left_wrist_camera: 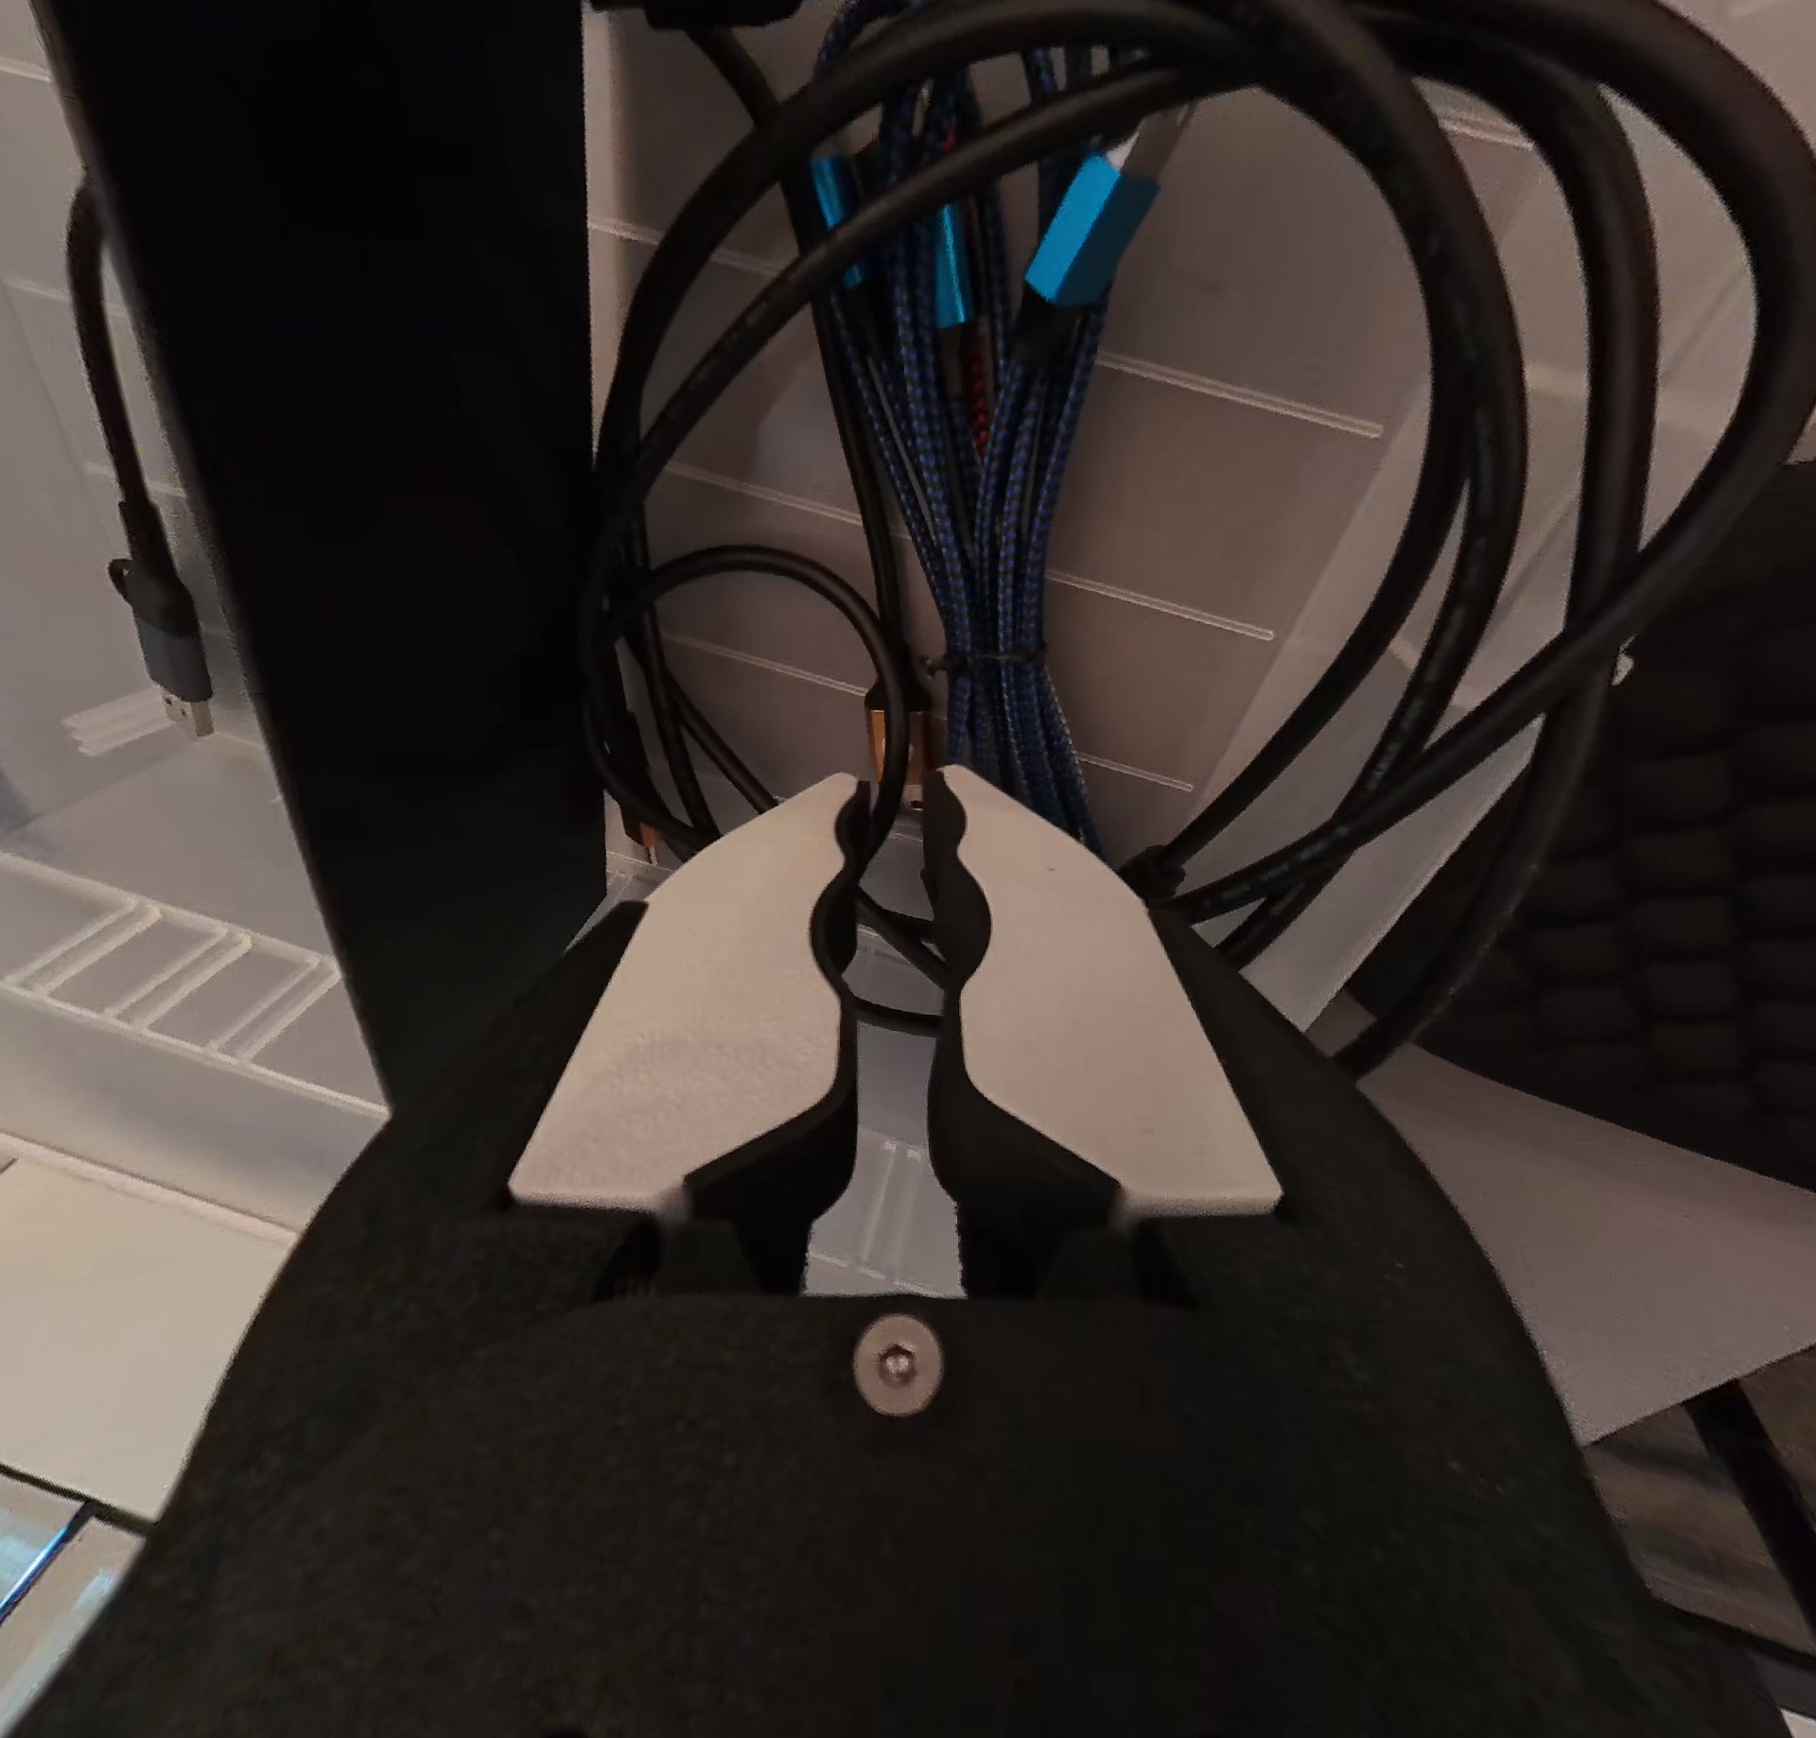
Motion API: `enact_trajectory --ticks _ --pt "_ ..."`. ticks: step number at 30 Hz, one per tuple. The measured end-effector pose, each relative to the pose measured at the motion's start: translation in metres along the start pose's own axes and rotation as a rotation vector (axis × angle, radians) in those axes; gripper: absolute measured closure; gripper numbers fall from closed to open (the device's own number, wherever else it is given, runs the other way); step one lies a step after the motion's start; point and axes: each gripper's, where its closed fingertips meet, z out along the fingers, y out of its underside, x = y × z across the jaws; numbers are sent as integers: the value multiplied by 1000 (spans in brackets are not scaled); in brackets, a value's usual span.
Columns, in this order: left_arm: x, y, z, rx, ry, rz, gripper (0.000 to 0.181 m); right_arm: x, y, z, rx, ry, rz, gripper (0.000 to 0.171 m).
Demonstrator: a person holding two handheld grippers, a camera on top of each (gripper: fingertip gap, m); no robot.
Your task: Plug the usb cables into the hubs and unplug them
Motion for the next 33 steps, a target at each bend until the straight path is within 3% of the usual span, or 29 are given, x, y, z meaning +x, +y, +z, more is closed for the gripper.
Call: enact_trajectory --ticks 9,12,17,29,33 --pt "-7 4 12 -64 30 27 165 -3 0 1 -1 -7 -10 125" --pt "-1 4 13 -90 93 33 177 -3 1 2 -7 -9 -12 125" --pt "-2 5 8 -85 79 15 177 0 3 1 -8 -7 -10 125" --pt "-37 13 -88 45 -171 -73 177 -1 -1 -4 13 -11 -14 126" --pt "-26 22 -95 6 -122 -95 177 -3 -1 -6 12 -12 -21 126"
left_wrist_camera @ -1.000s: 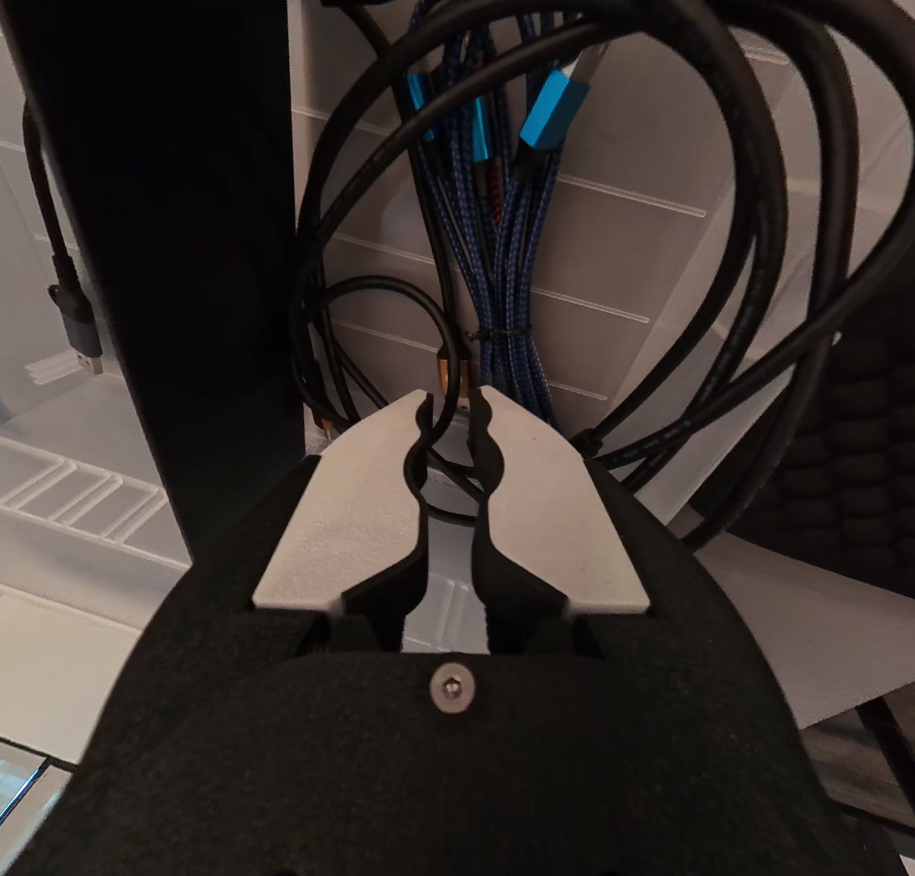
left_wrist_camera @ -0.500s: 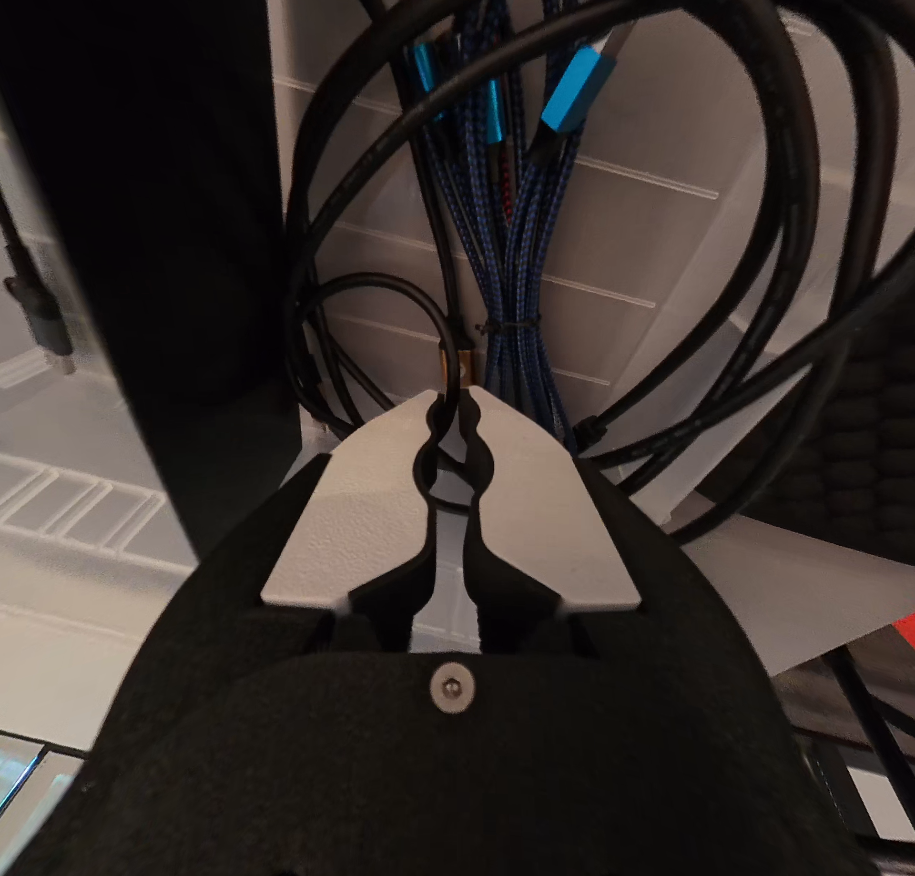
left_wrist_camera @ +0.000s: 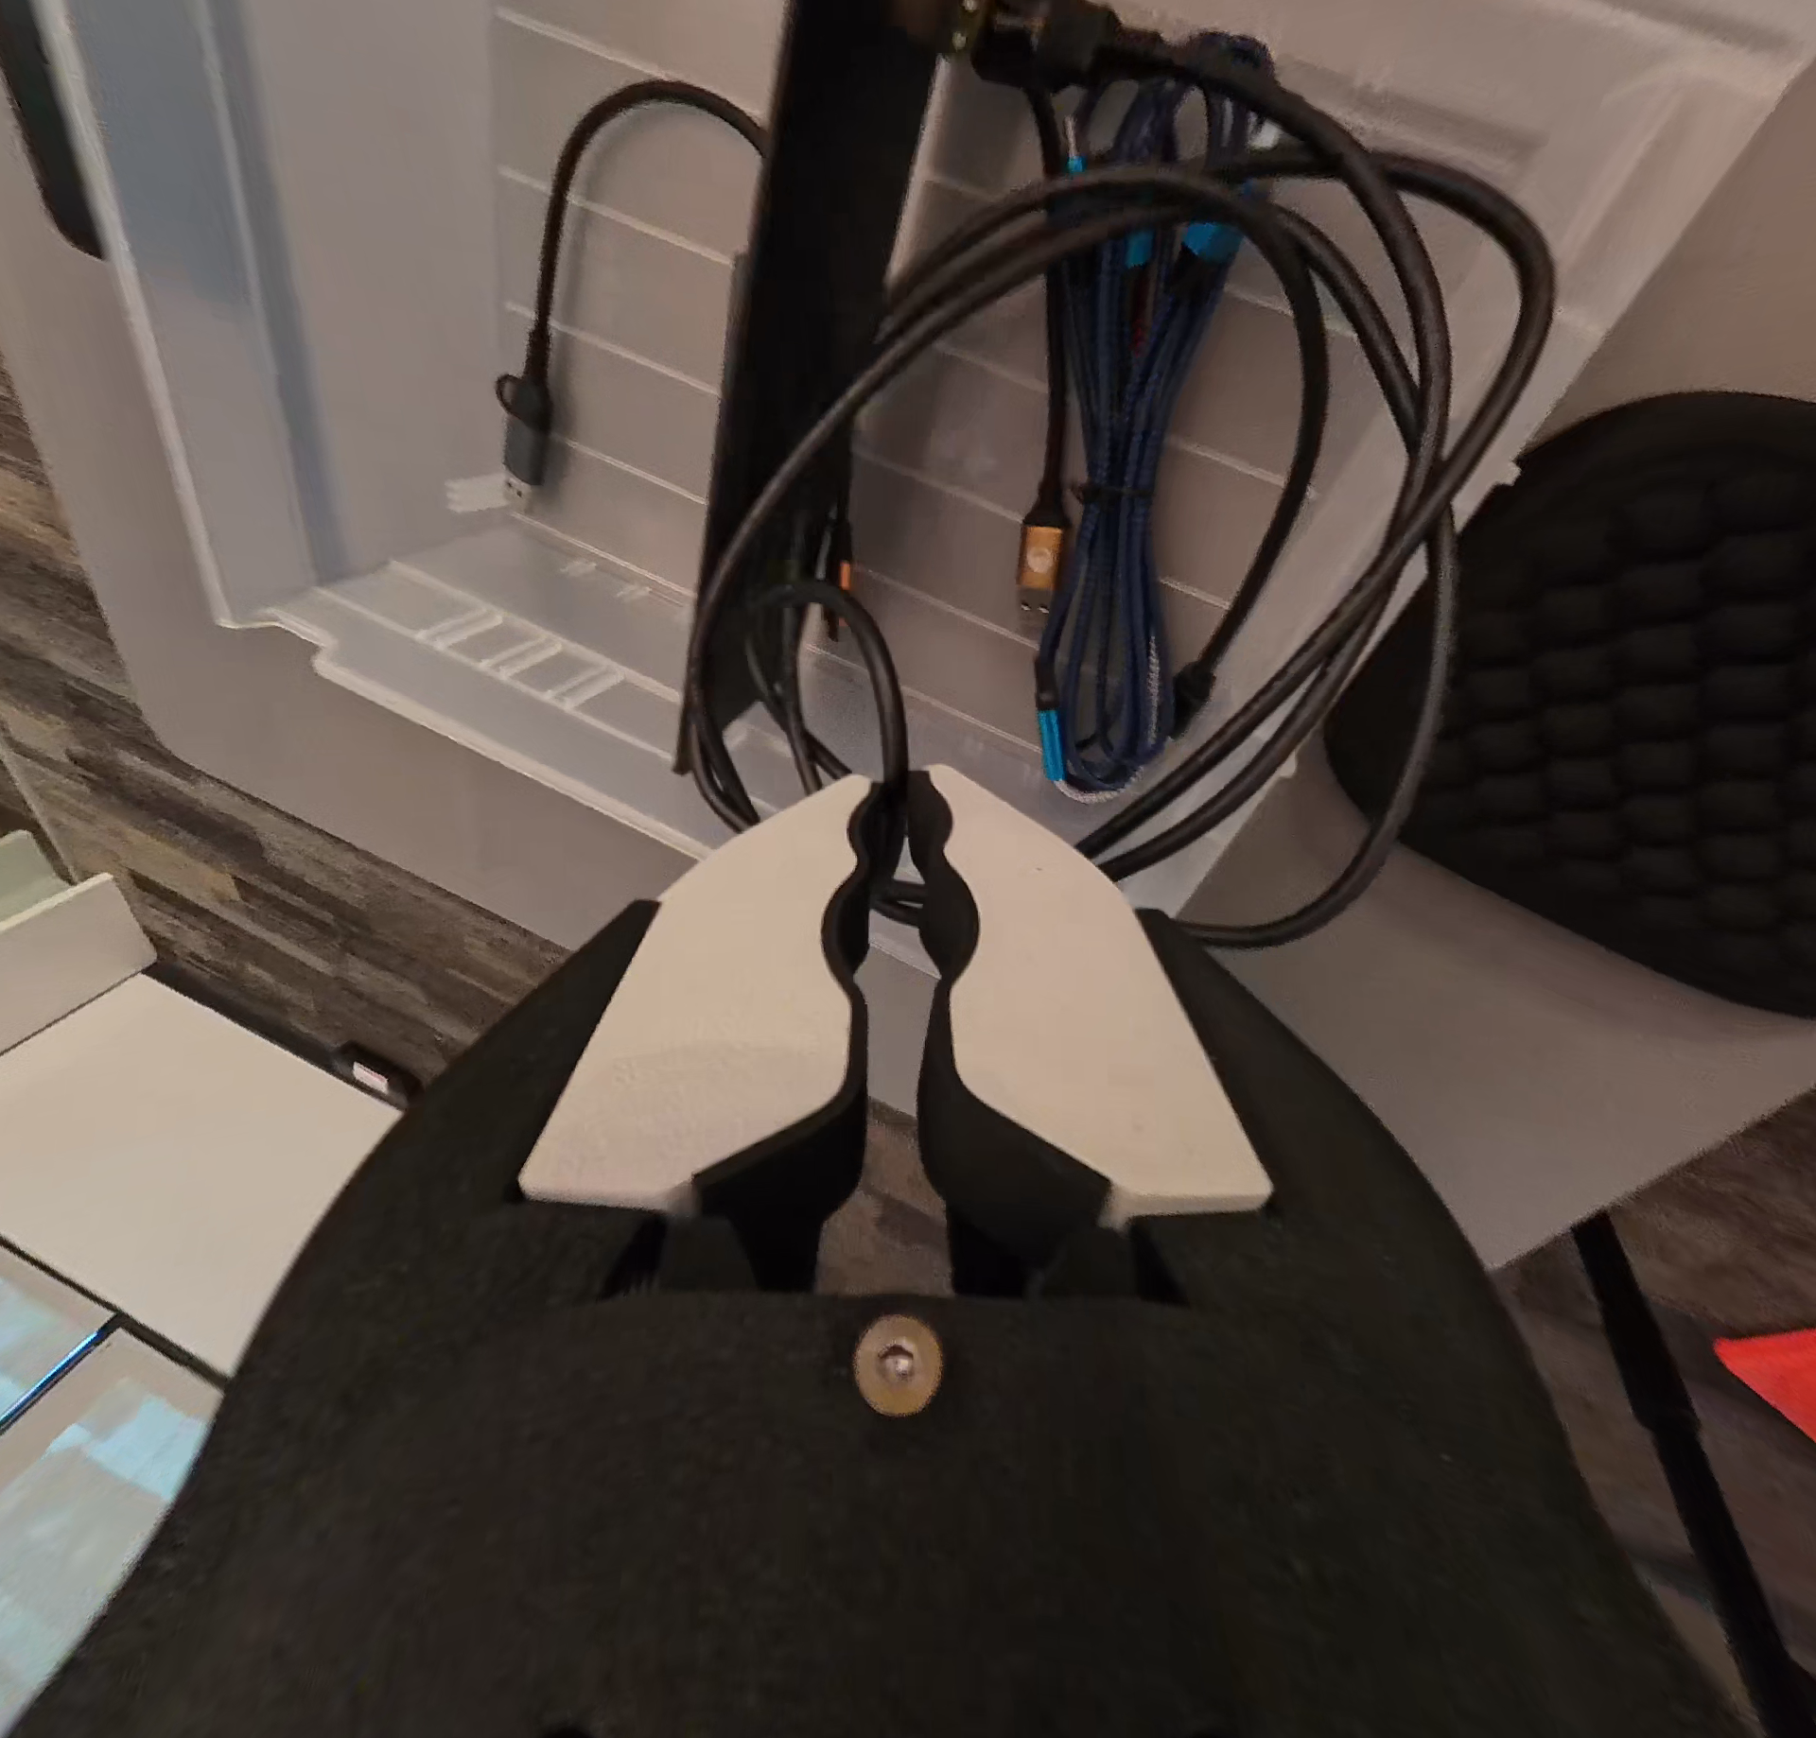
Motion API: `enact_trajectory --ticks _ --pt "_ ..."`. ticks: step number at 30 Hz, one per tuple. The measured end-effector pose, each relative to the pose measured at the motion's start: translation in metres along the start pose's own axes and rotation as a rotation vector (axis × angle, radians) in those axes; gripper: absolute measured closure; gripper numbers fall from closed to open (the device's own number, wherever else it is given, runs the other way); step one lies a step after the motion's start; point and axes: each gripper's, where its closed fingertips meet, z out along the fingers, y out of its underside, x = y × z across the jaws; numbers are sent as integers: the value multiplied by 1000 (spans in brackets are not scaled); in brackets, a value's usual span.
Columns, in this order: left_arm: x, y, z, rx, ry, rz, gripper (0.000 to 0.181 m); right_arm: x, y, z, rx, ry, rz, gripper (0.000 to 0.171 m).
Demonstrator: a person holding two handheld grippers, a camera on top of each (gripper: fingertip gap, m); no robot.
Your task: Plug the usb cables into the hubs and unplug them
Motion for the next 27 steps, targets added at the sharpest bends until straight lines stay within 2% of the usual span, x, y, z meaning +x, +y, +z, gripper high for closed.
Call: enact_trajectory --ticks 10,15,21,27 --pt "24 11 50 -77 60 16 177 -3 7 1 -31 -13 -2 126" --pt "28 5 64 -23 125 -64 177 -2 10 3 -49 -13 -6 126" --pt "27 -26 57 145 147 -96 174 0 12 6 -52 -13 0 126" --pt "38 -41 90 129 234 -62 173 -2 16 11 -72 -18 -7 126"
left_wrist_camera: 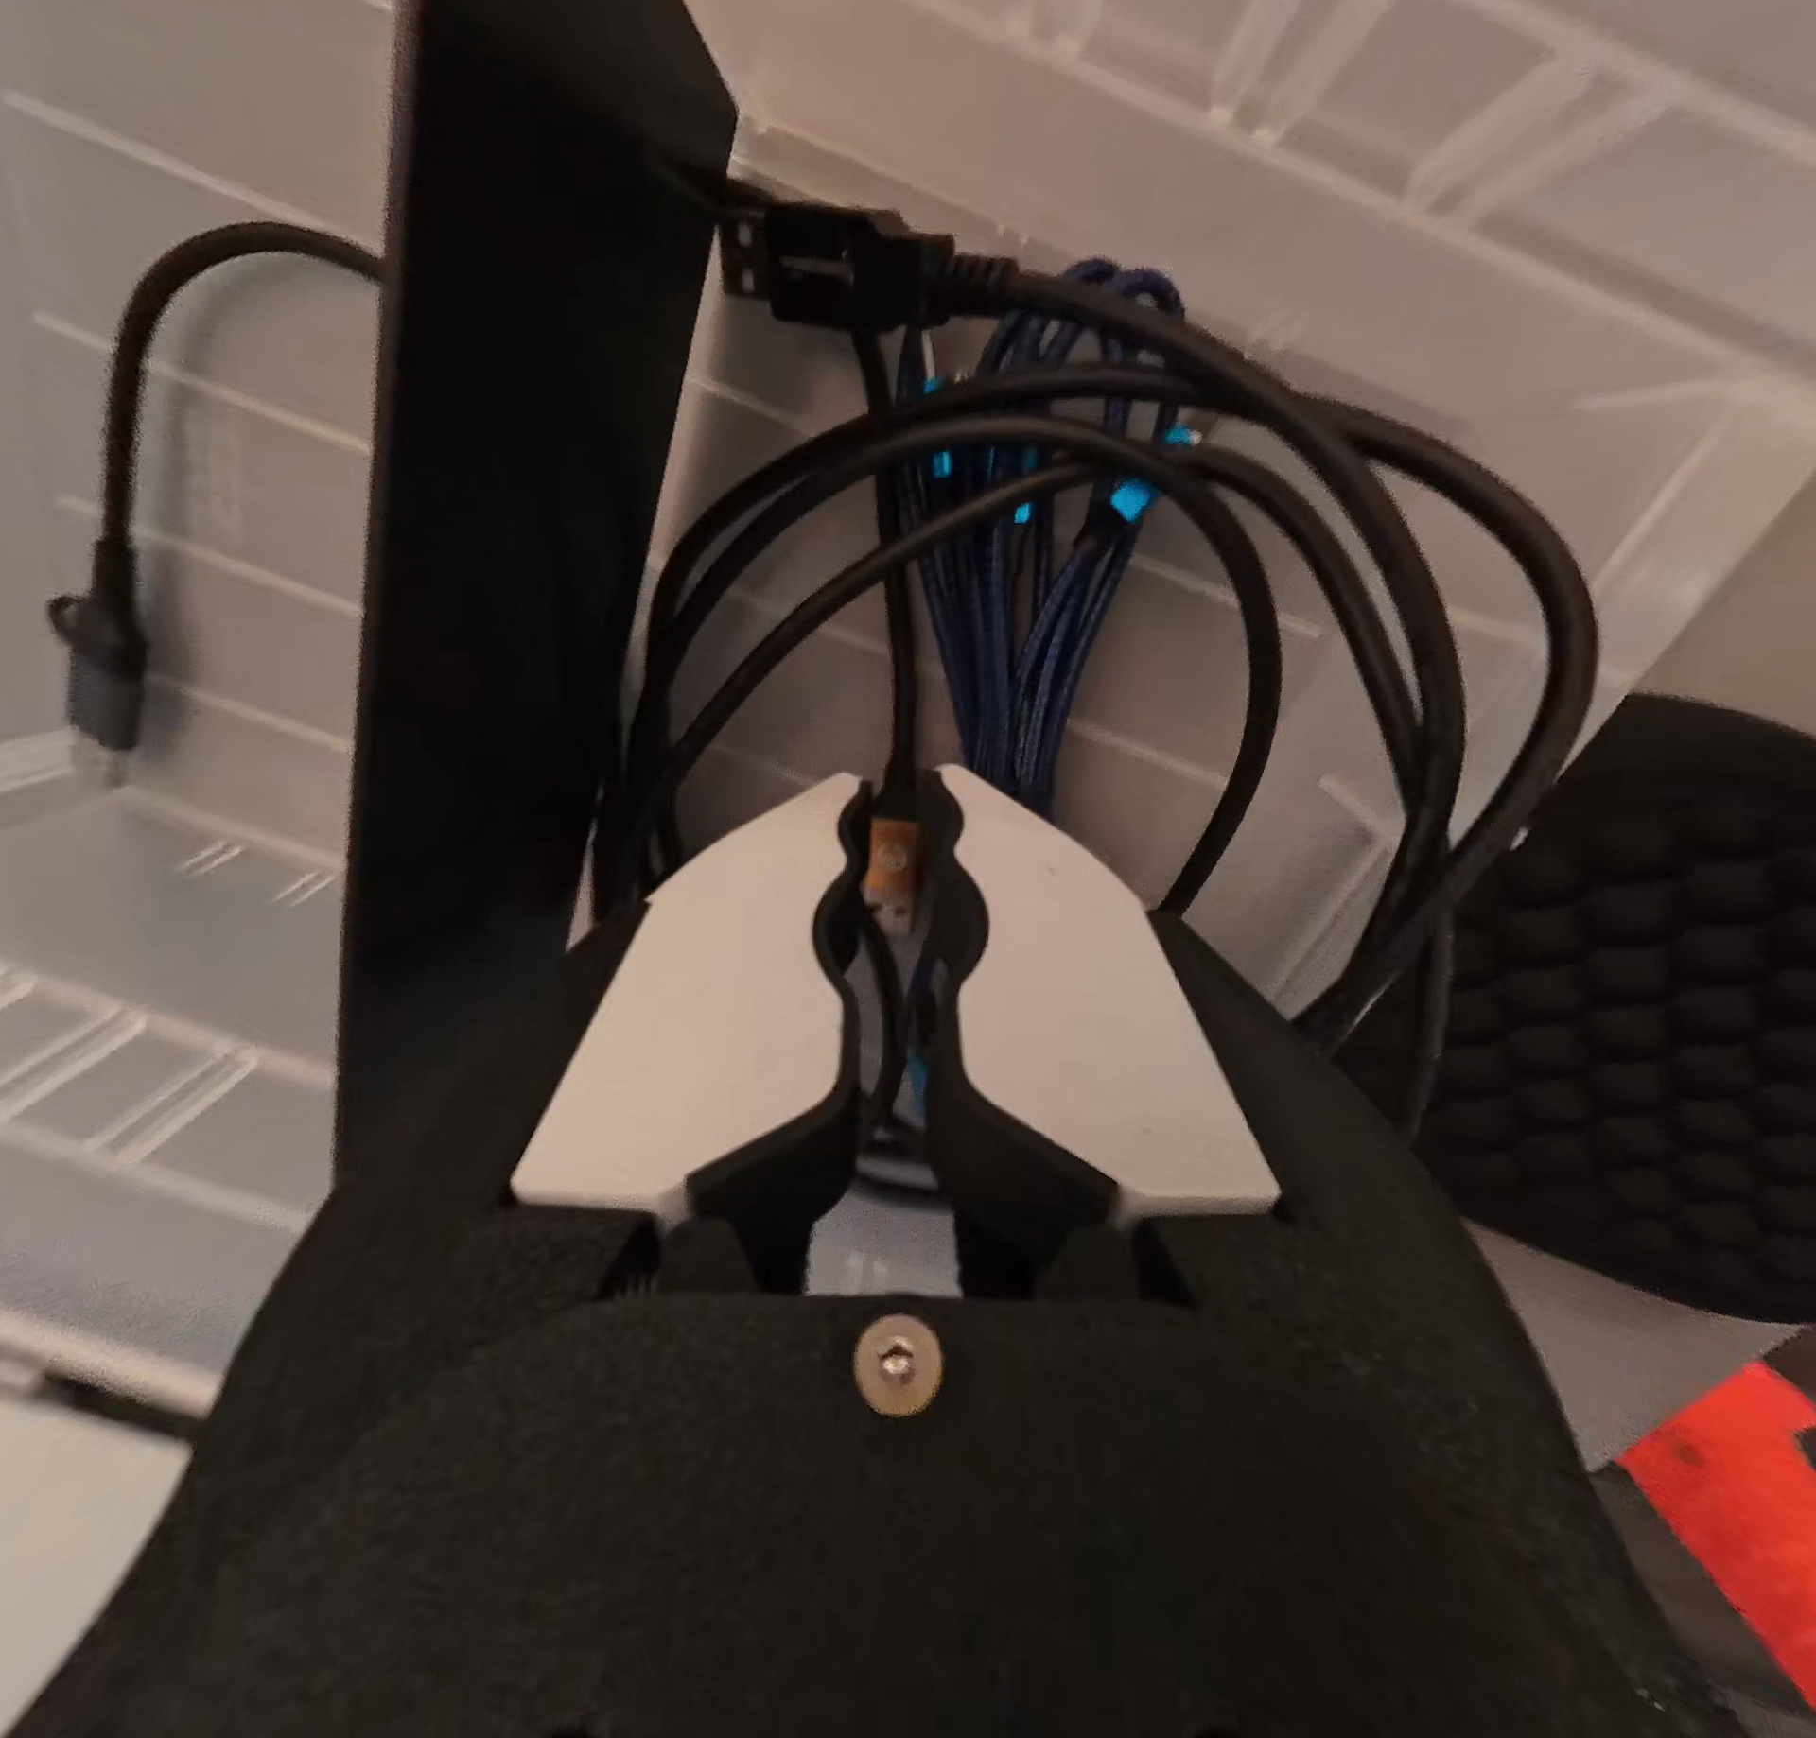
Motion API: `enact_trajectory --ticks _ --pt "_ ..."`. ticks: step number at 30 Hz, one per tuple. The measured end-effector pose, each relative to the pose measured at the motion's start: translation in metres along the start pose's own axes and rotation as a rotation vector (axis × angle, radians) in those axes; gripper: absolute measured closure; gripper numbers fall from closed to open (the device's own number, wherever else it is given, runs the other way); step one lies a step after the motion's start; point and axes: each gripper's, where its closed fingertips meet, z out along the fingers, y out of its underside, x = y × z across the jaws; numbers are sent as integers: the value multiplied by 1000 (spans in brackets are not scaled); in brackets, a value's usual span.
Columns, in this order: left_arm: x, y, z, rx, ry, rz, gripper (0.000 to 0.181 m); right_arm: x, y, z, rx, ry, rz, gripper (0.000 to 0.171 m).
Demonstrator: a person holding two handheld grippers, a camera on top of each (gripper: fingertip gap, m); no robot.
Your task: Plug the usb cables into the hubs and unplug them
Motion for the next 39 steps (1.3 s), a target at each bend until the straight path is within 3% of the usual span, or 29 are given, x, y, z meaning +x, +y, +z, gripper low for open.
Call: enact_trajectory --ticks 12,17,18,22,28,34,39 --pt "-3 -10 19 -4 97 -32 162 0 6 6 -35 -7 -8 126" --pt "-2 -11 25 -21 84 -14 168 -2 7 7 -43 -10 -21 126" --pt "-1 -10 25 -30 81 -8 177 -2 7 8 -42 -11 -20 126" --pt "-5 -1 23 -85 6 40 178 -2 8 8 -46 -11 -21 126" --pt "1 -1 -7 -58 57 7 178 -2 7 7 -41 -11 -26 126" --pt "12 29 -34 -187 113 -33 178 -2 7 4 -39 -7 -32 126" --pt "18 27 -60 -192 79 -23 178 -2 6 3 -32 -10 -31 126"
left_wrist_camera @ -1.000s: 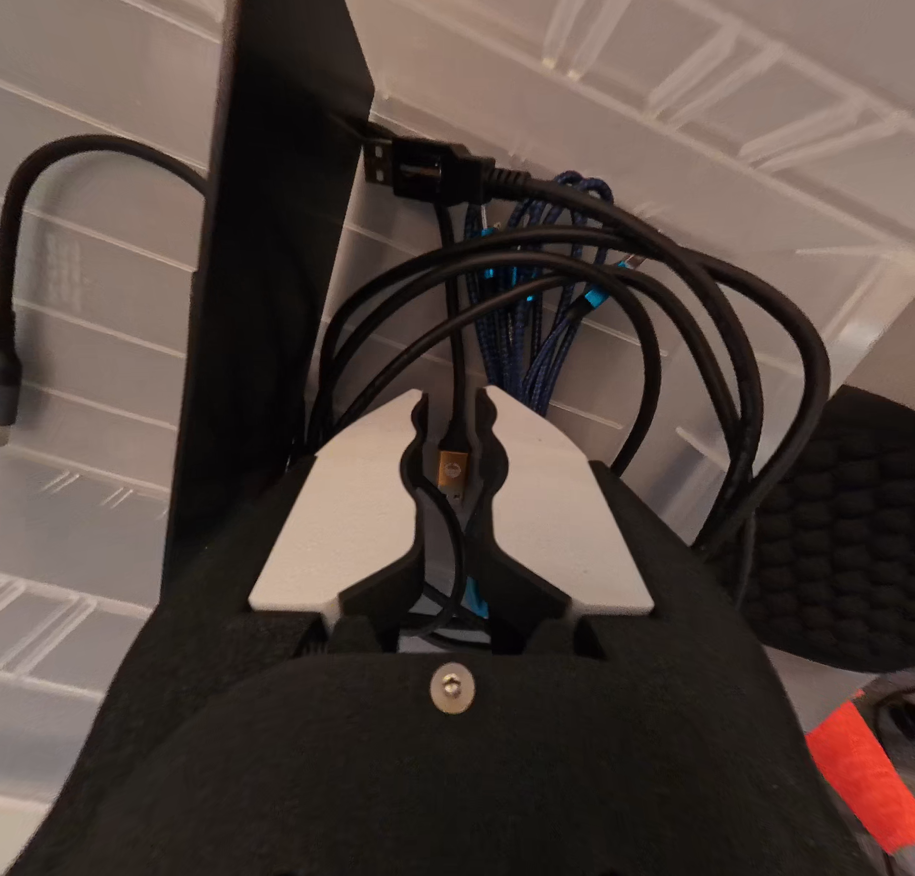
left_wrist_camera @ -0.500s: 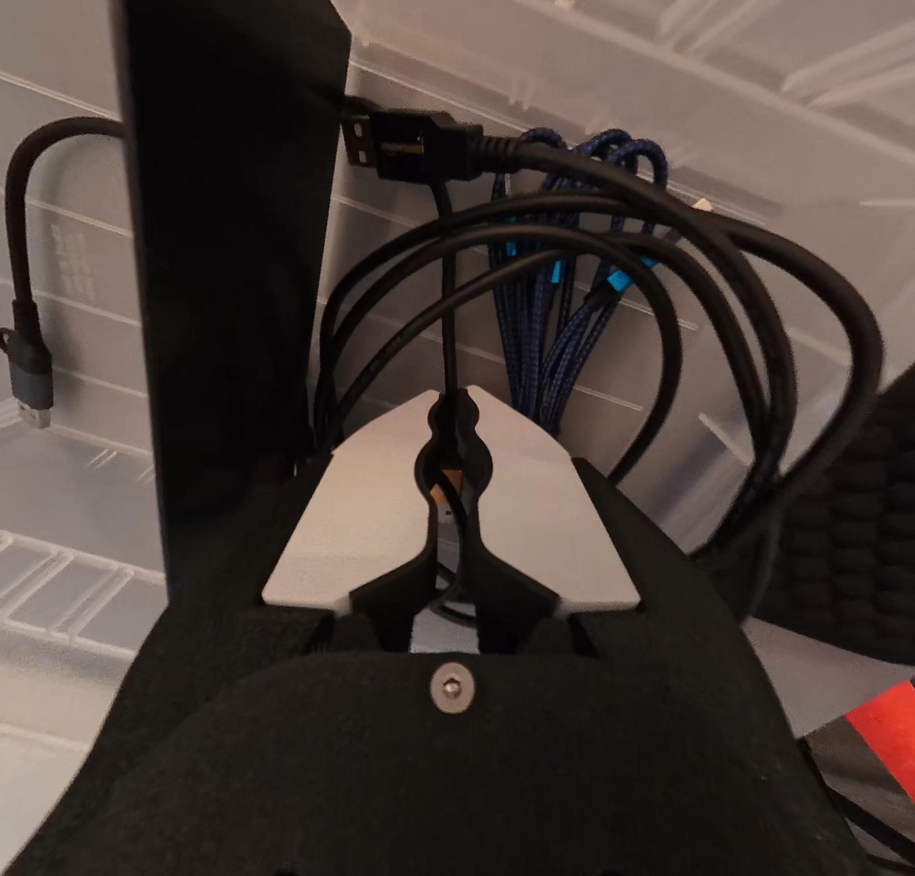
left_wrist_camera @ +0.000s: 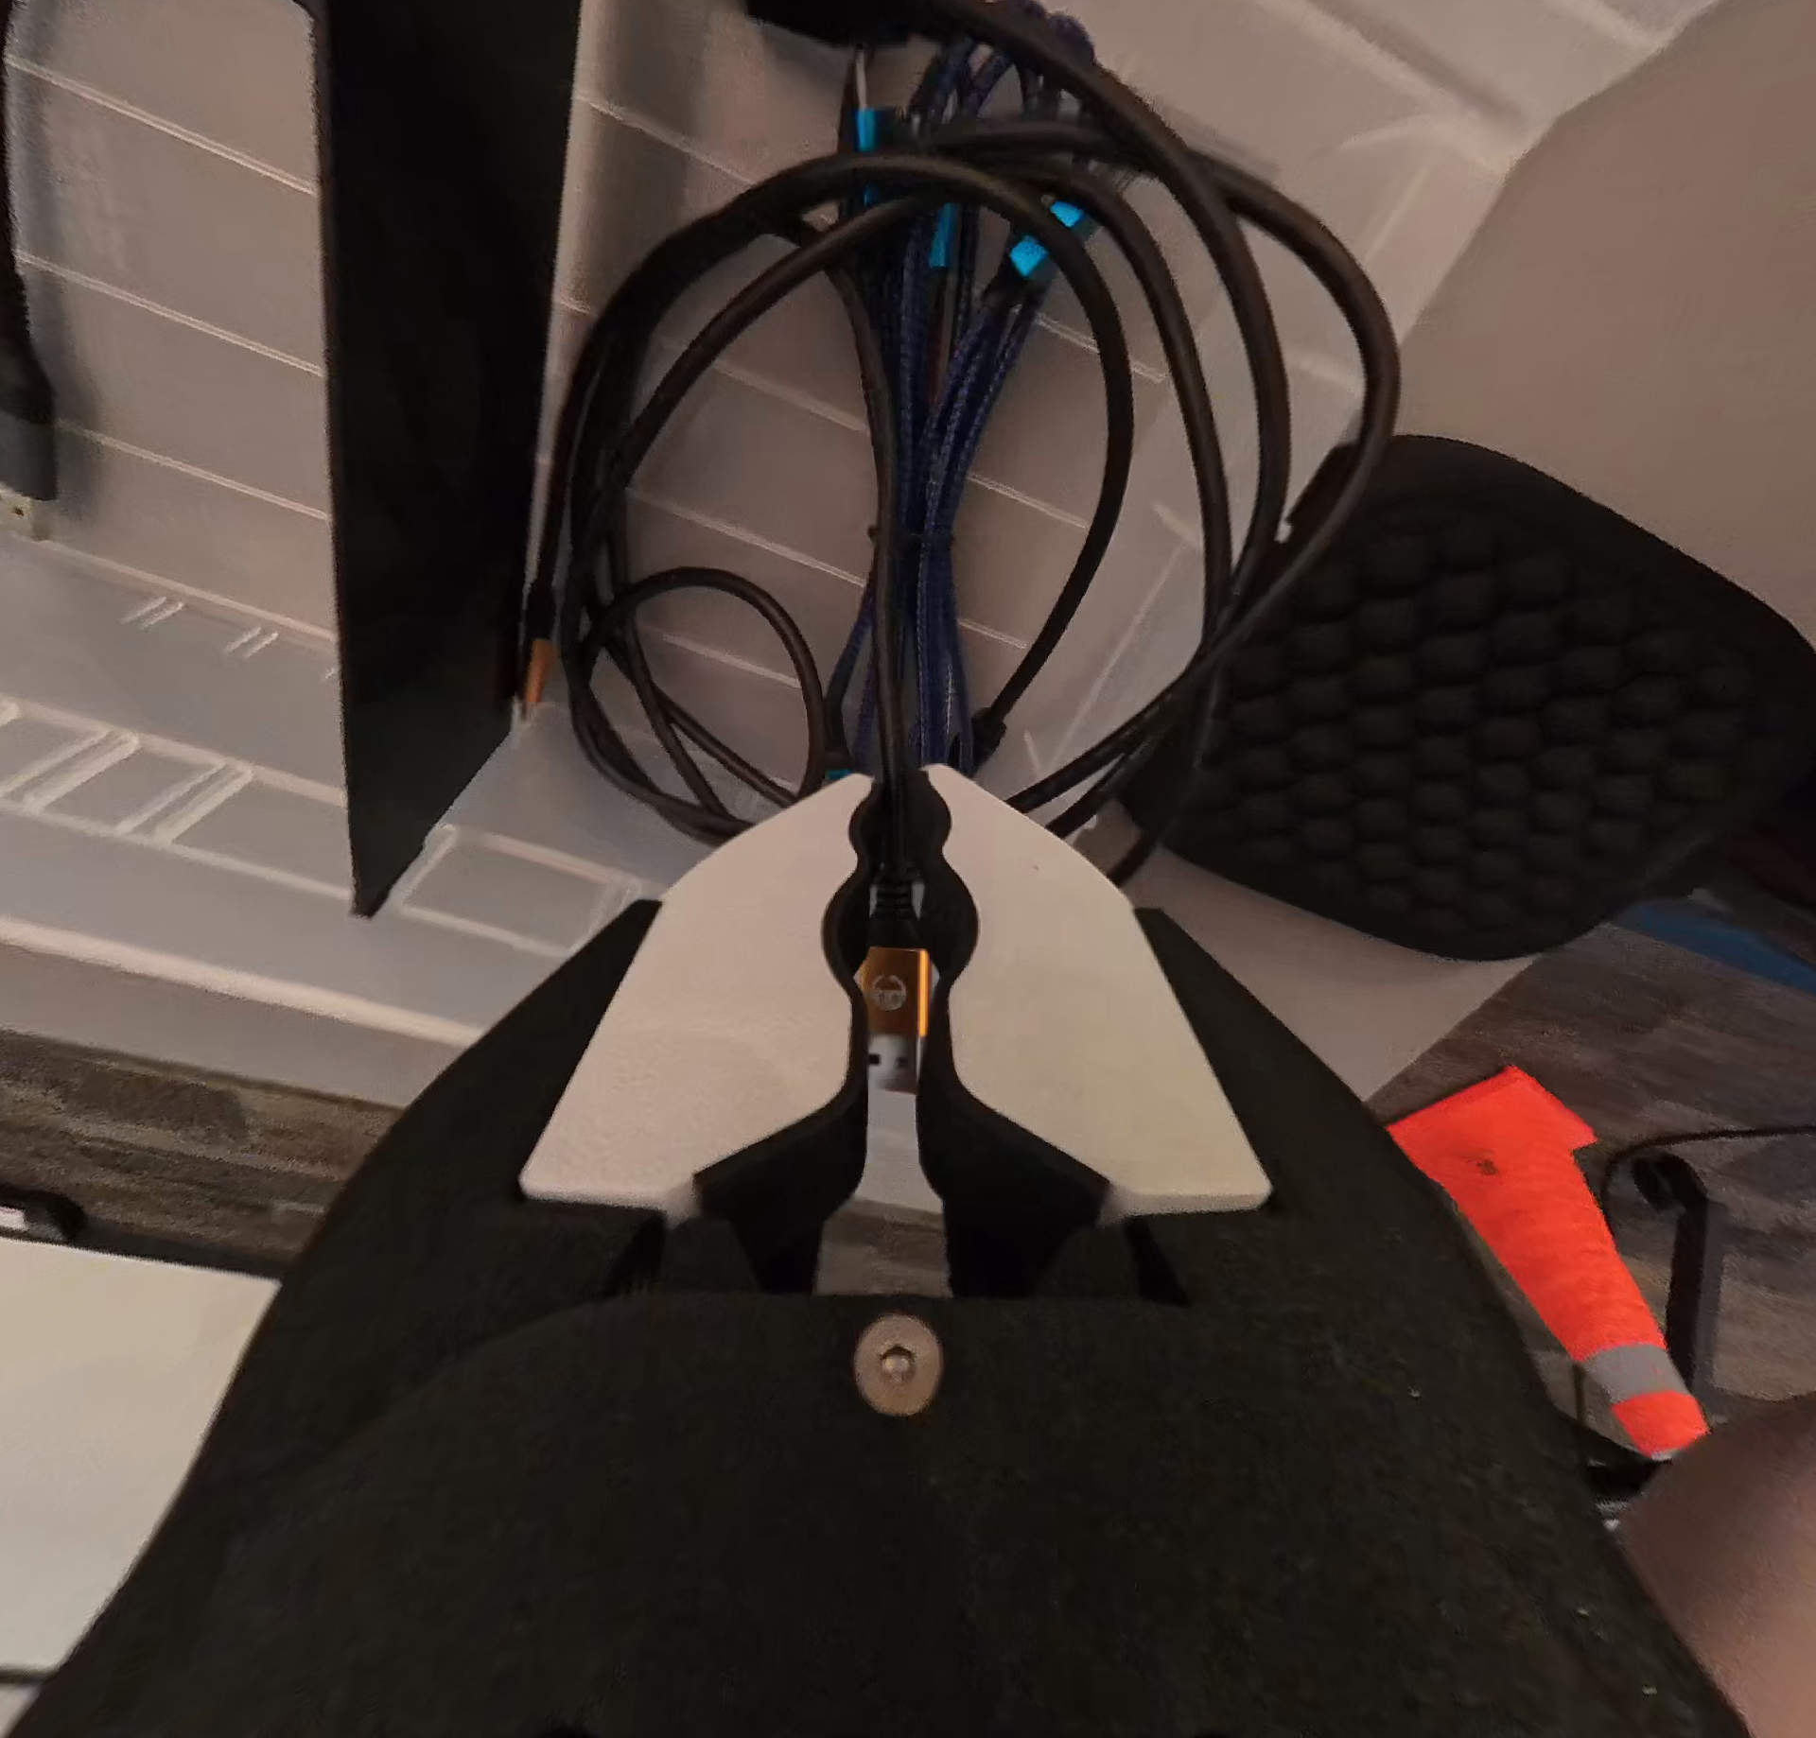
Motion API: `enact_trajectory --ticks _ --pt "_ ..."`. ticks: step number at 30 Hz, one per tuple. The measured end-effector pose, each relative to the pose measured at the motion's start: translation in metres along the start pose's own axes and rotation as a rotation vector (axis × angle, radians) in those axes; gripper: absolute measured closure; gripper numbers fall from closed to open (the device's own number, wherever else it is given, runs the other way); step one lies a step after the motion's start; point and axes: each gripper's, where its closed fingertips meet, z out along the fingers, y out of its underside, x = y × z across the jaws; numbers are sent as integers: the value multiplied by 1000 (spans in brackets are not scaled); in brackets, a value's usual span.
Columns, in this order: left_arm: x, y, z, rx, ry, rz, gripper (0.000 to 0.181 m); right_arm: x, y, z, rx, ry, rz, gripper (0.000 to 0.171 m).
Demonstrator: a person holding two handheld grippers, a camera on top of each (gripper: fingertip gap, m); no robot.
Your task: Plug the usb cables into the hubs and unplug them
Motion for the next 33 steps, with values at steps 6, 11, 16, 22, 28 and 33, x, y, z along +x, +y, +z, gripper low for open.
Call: enact_trajectory --ticks 6,11,16,22,28,33 --pt "16 17 -32 -125 -10 45 178 2 1 -3 -4 11 -3 126" --pt "-2 35 -48 -203 -59 -8 177 4 0 -9 11 19 -1 126" --pt "-2 44 -77 -212 -16 -60 178 4 0 -12 17 21 -1 126" --pt "14 40 -134 -201 -6 -66 178 6 1 -11 14 20 2 126" --pt "31 22 -165 -162 100 -52 177 5 2 -14 18 14 3 126" --pt "31 0 -195 -108 89 -27 177 7 2 -20 29 19 11 126"
